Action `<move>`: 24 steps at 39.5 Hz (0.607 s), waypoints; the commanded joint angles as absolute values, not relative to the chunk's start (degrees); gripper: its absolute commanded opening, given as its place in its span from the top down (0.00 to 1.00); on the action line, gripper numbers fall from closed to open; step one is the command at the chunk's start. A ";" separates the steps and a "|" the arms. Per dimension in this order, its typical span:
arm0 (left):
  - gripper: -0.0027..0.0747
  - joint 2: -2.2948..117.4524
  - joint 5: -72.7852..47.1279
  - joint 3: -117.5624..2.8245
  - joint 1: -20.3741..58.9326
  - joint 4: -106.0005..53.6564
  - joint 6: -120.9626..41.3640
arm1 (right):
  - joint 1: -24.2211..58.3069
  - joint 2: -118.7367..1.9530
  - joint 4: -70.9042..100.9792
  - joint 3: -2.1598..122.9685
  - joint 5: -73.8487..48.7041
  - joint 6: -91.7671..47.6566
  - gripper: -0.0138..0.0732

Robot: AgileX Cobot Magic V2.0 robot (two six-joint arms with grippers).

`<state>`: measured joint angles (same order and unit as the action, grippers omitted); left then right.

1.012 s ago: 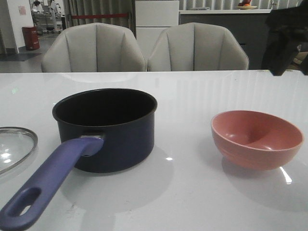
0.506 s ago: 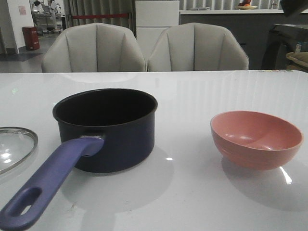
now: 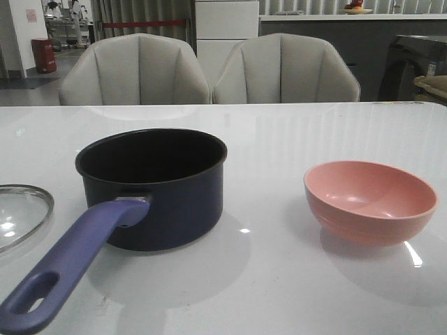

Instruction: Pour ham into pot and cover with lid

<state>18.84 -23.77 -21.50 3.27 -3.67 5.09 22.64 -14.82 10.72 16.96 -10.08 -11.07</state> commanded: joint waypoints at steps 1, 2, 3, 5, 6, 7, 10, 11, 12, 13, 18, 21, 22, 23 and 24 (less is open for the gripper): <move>0.17 19.14 -19.23 -23.02 3.58 -4.22 5.10 | 22.72 -11.73 10.18 14.36 -4.73 -11.62 0.29; 0.17 19.14 -19.23 -23.02 3.58 -4.22 5.10 | 22.72 -11.20 10.18 13.42 -4.43 -11.62 0.29; 0.17 19.14 -19.23 -23.02 3.58 -4.22 5.10 | 22.72 -10.63 10.18 12.80 -4.14 -11.62 0.29; 0.17 19.14 -19.23 -23.02 3.58 -4.22 5.10 | 22.72 -10.16 10.18 11.68 -3.28 -11.62 0.29; 0.17 19.14 -19.23 -23.02 3.58 -4.22 5.10 | 22.72 -10.10 10.18 11.26 -2.69 -11.62 0.30; 0.17 19.14 -19.23 -23.02 3.58 -4.22 5.10 | 22.72 -10.10 10.18 10.96 -2.18 -11.62 0.31; 0.17 19.14 -19.23 -23.02 3.58 -4.22 5.10 | 22.72 -10.10 10.18 10.76 -1.74 -11.62 0.39; 0.17 19.14 -19.23 -23.02 3.58 -4.22 5.10 | 22.72 -10.10 10.18 10.76 -1.74 -11.62 0.45; 0.17 19.14 -19.23 -23.02 3.58 -4.22 5.10 | 22.72 -10.10 10.18 10.76 -1.86 -11.62 0.50; 0.17 19.14 -19.23 -23.02 3.58 -4.22 5.10 | 22.72 -10.10 10.18 10.76 -2.10 -11.62 0.59; 0.17 19.14 -19.12 -23.02 3.58 -4.22 5.10 | 22.72 -10.10 10.24 10.76 -2.42 -11.62 0.66; 0.17 19.14 -19.12 -23.02 3.58 -4.22 5.10 | 22.72 -10.10 10.24 10.76 -2.42 -11.62 0.66; 0.17 19.14 -19.12 -23.02 3.58 -4.22 5.10 | 22.72 -10.10 10.24 10.76 -2.42 -11.62 0.66; 0.17 19.14 -19.12 -23.02 3.58 -4.22 5.10 | 22.72 -10.10 10.24 10.76 -2.42 -11.62 0.66; 0.17 19.14 -19.12 -23.02 3.58 -4.22 5.10 | 22.72 -10.10 10.24 10.76 -2.42 -11.62 0.66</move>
<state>18.84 -23.77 -21.50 3.27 -3.67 5.09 22.76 -9.61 10.72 9.29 -7.17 -11.19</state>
